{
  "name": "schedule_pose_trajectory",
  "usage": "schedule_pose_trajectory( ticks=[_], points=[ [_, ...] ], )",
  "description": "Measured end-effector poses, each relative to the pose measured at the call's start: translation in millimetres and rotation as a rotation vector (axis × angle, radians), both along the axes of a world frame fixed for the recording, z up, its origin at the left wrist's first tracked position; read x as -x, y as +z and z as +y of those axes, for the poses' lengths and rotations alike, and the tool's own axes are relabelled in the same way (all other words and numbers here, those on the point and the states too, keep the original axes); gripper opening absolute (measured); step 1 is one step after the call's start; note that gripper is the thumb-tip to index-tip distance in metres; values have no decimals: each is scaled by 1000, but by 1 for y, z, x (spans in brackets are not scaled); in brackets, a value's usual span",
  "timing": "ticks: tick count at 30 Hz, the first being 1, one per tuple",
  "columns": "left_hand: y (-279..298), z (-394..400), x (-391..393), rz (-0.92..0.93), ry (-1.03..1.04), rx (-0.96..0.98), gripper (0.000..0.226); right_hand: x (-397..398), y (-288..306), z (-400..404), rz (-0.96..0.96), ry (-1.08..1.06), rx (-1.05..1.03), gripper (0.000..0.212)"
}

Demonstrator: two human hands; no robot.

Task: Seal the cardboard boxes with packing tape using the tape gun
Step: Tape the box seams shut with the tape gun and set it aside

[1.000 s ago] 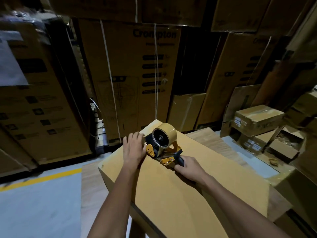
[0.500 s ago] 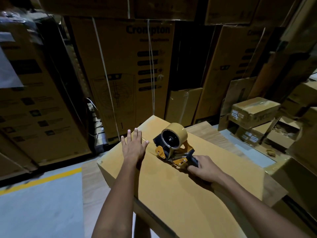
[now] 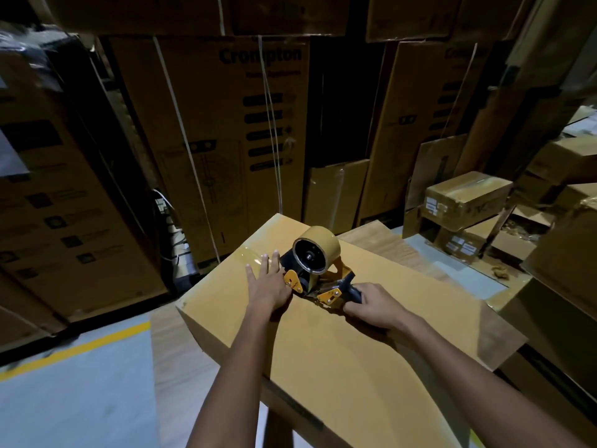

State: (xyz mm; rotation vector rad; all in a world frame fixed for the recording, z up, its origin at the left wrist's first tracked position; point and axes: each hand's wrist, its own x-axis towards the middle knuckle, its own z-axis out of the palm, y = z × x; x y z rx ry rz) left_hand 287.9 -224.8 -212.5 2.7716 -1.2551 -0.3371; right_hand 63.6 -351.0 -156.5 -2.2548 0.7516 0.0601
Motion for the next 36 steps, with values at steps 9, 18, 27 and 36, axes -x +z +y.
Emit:
schedule_pose_trajectory(
  ticks=[9, 18, 27, 36],
  points=[
    [2, 10, 0, 34, -5, 145, 56, -7, 23, -2, 24, 0, 28, 16],
    [5, 4, 6, 12, -30, -52, 57, 15, 17, 4, 71, 26, 113, 20],
    [10, -9, 19, 39, 10, -84, 61, 90, 13, -8, -4, -81, -32, 49],
    [-6, -20, 76, 27, -198, -90, 64, 94, 15, -1, -15, -70, -18, 13]
  ],
)
